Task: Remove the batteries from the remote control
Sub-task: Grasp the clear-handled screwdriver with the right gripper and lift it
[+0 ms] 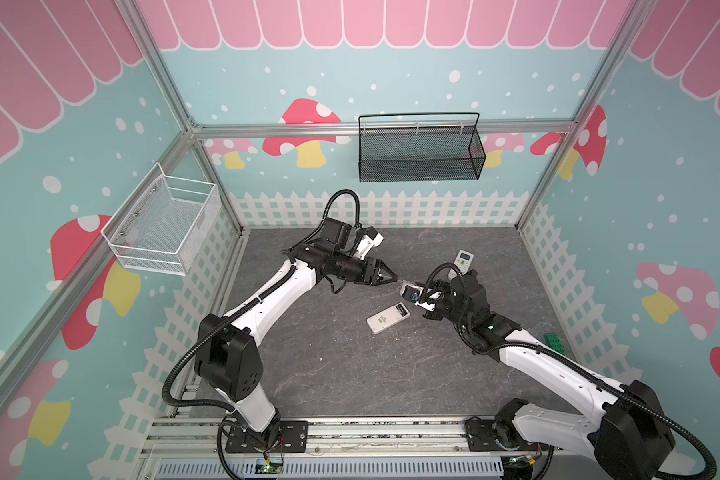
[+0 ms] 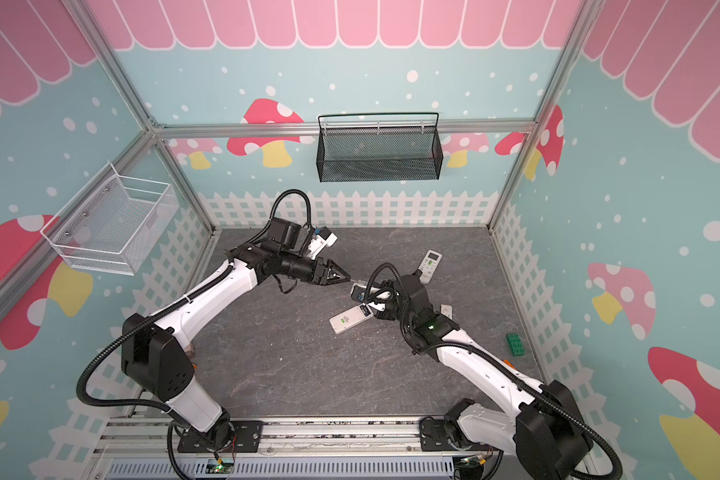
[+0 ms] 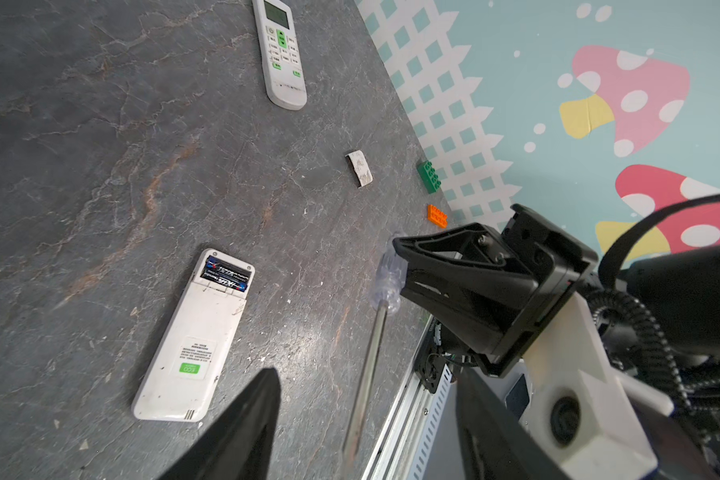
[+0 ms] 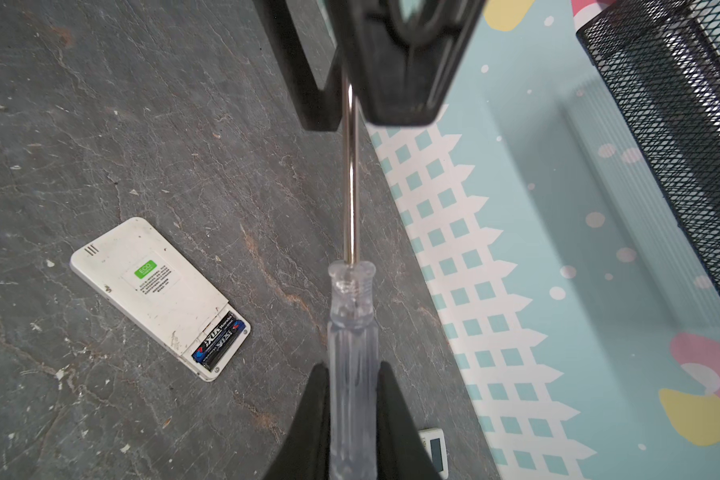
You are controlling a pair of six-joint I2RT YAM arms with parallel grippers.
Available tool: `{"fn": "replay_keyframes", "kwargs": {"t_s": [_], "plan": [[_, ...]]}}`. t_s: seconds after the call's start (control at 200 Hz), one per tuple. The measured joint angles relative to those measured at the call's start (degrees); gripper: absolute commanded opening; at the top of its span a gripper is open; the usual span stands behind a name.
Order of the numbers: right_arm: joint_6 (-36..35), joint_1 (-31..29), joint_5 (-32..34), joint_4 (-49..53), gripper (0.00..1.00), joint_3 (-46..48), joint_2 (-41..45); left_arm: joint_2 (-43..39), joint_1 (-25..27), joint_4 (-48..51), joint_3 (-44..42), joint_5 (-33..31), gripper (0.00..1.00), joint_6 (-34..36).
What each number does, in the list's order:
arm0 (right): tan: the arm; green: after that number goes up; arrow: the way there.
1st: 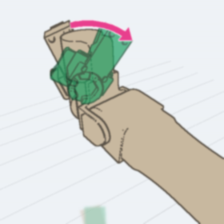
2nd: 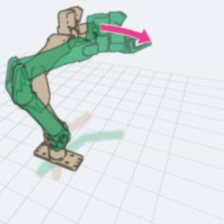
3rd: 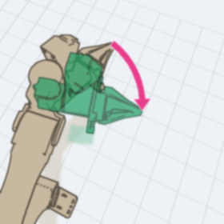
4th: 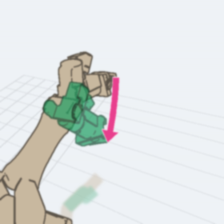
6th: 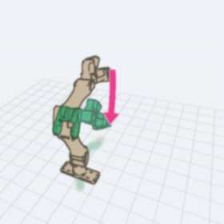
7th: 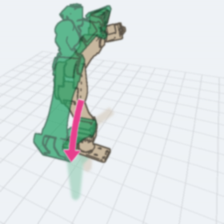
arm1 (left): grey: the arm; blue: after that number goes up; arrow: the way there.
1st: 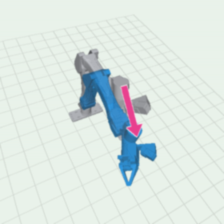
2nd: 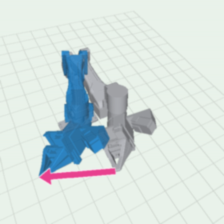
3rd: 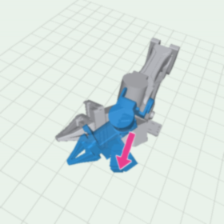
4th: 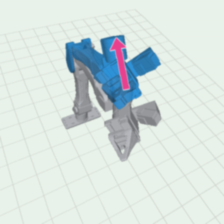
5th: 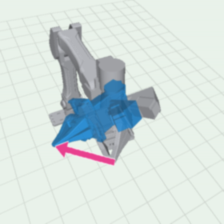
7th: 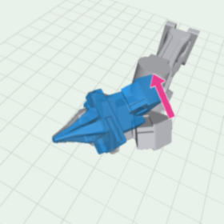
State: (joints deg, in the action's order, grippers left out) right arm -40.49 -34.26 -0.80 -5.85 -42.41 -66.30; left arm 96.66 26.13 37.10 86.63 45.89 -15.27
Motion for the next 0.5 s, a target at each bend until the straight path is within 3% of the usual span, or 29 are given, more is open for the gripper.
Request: {"fn": "replay_keyframes", "kwargs": {"t_s": [0.215, 0.35, 0.465, 0.5], "plan": [[0.0, -0.4, 0.4, -0.9, 0.0, -0.4, -1.1, 0.6, -0.1, -2.1, -0.1, 0.0, 0.3, -2.8], [0.3, -0.7, 1.0, -1.1, 0.0, -0.6, -1.9, 0.7, -0.1, -2.5, -0.9, 0.1, 0.24, -2.6], [0.4, -0.7, 1.2, -1.1, 0.0, -0.6, -2.3, 0.7, -0.1, -2.6, -1.8, 0.1, 0.0, -2.3], [0.5, -0.7, 1.3, -0.9, 0.0, -0.6, -2.3, 0.7, -0.1, -2.7, -1.9, 0.7, 0.0, -2.2]]}}
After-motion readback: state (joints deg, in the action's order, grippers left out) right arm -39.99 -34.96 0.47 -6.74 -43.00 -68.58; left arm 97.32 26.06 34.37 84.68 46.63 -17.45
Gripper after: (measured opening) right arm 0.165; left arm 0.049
